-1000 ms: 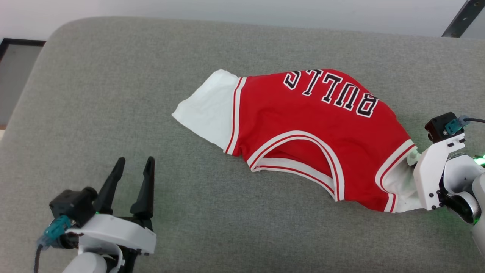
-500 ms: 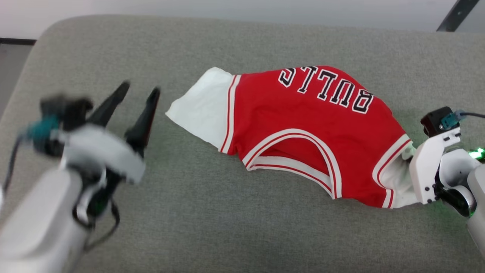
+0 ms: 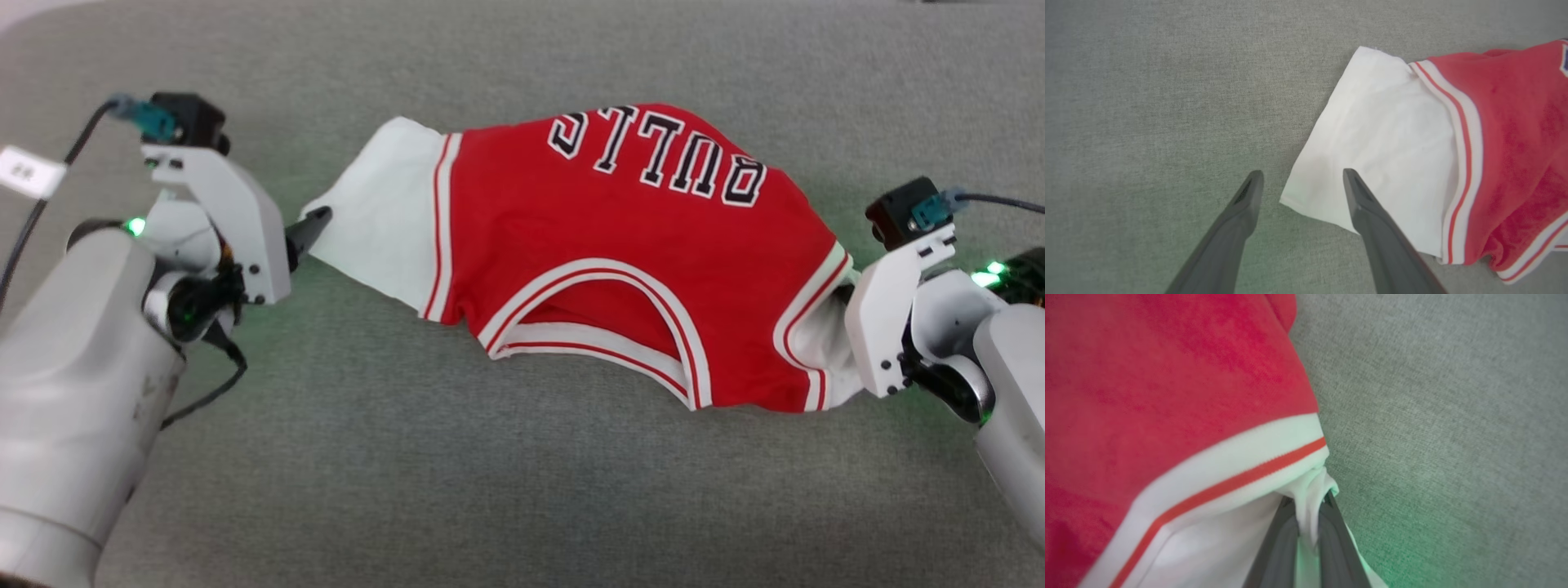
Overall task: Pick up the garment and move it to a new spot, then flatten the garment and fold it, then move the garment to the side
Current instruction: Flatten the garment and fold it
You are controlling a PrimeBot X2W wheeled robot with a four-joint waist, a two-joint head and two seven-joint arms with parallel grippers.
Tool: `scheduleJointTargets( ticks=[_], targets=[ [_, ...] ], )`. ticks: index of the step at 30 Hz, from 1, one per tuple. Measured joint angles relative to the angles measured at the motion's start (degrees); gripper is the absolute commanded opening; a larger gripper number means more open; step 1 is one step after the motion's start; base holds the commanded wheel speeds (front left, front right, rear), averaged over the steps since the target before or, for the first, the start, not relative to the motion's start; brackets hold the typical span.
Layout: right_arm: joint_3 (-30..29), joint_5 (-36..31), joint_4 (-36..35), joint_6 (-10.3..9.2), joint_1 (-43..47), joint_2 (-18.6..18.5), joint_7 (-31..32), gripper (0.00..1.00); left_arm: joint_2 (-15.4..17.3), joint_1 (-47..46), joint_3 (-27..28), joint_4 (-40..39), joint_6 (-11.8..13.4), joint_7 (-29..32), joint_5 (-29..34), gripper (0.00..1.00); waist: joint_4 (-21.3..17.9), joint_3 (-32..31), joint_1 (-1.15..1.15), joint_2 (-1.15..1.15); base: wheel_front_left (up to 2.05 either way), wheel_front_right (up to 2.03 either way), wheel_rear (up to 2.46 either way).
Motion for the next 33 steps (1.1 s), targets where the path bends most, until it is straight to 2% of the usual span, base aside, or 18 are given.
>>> scheduleJointTargets(
  ticks=[10,18,19,20,21,22,27,33],
  targets=[
    [1.57,0.03,-2.12,0.08,-3.05,0.15,-0.07,0.00,-0.48,-8.45,-6.15,4.31,-0.07,1.79,-5.20,1.00,-1.83,3.87,0.00,0.00,0.00,0.00,0.00],
    [1.92,-0.10,-2.71,0.22,-4.01,0.68,-0.51,0.00,-0.22,-9.97,-11.74,5.52,-0.07,4.90,-10.01,1.00,-2.53,5.50,0.00,0.00,0.00,0.00,0.00],
    [2.01,-0.11,-2.80,0.22,-4.11,0.66,-0.51,0.00,-0.02,-10.10,-12.24,5.53,-0.07,4.89,-10.53,0.95,-2.54,5.59,0.00,0.00,0.00,0.00,0.00],
    [2.07,-0.11,-2.86,0.22,-4.15,0.66,-0.51,0.00,0.11,-10.19,-12.57,5.55,-0.07,4.90,-11.23,0.50,-2.58,5.64,0.00,0.00,0.00,0.00,0.00],
    [2.10,-0.11,-2.89,0.22,-4.17,0.67,-0.56,0.00,0.24,-10.23,-12.92,5.31,-0.07,4.95,-12.14,0.21,-2.61,5.65,0.00,0.00,0.00,0.00,0.00],
    [2.10,-0.11,-2.89,0.21,-4.19,0.67,-0.59,0.00,0.43,-10.23,-13.26,5.15,-0.07,4.95,-12.84,0.00,-2.62,5.64,0.00,0.00,0.00,0.00,0.00],
    [1.74,0.23,-2.79,0.21,-4.18,0.79,-1.46,0.00,0.44,-10.16,-14.51,4.77,-0.07,2.49,-15.73,0.00,-2.59,5.38,0.00,0.00,0.00,0.00,0.00],
    [-2.40,2.16,-1.91,0.10,-3.85,1.54,-4.20,0.00,0.15,-11.20,-15.56,5.80,-0.07,-3.44,-16.74,0.00,-2.29,4.10,0.00,0.00,0.00,0.00,0.00]
  ],
)
